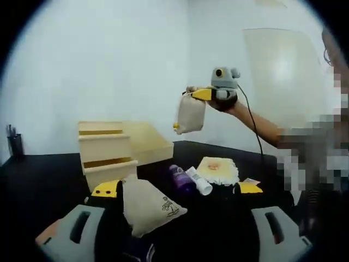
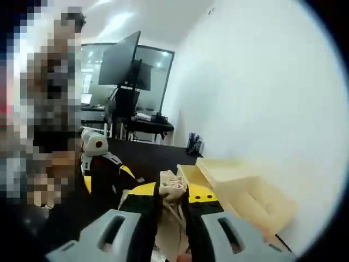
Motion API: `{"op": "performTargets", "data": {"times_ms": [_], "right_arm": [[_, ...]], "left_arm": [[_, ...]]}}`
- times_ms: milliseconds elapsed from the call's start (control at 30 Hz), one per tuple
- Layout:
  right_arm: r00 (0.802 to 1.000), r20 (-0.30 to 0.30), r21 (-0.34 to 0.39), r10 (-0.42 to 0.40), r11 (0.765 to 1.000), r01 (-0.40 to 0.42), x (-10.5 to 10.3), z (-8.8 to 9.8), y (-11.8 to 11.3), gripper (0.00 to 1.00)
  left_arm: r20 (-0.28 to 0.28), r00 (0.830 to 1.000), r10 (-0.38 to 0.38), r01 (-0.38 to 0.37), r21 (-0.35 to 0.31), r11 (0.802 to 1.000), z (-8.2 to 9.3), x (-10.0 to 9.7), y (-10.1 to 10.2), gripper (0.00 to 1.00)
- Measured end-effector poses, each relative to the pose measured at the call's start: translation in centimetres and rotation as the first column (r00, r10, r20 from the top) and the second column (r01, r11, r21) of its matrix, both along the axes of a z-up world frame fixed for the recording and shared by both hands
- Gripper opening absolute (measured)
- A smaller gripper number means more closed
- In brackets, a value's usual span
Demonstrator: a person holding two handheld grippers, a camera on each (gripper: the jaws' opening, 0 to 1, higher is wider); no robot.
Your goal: Open the drawer, pick up the cosmetic bottles from the table one by one, place them into the drawer, release the gripper, close the drawer, and move the gripper away
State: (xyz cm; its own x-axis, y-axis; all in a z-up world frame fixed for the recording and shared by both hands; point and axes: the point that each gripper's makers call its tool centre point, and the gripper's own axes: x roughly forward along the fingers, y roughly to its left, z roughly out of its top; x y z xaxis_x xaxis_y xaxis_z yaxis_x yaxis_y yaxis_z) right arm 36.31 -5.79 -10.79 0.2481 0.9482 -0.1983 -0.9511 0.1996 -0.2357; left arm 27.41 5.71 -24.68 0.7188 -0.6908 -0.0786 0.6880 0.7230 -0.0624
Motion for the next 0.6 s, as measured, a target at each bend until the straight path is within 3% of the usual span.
{"op": "performTargets", "data": {"times_ms": [167,467,600], "right_arm": [[0.997,0.066,-0.017,-0.026,0.999,0.027,1.2,0.2,-0.3,0.15],[0.991,0.131,-0.033,-0.040,0.998,0.045,2.4,0.2,-0.3,0.15],[0.977,0.205,-0.056,-0.064,0.995,0.077,3.2,0.2,-0.5,0.15]], "left_arm": [[0.002,1.000,0.005,-0.005,-0.009,1.000,-0.1,0.1,0.2,0.79],[0.000,1.000,0.002,-0.002,-0.012,1.000,-0.2,0.1,0.1,0.79],[0.003,1.000,0.006,-0.006,-0.017,1.000,-0.1,0.2,0.2,0.79]]}}
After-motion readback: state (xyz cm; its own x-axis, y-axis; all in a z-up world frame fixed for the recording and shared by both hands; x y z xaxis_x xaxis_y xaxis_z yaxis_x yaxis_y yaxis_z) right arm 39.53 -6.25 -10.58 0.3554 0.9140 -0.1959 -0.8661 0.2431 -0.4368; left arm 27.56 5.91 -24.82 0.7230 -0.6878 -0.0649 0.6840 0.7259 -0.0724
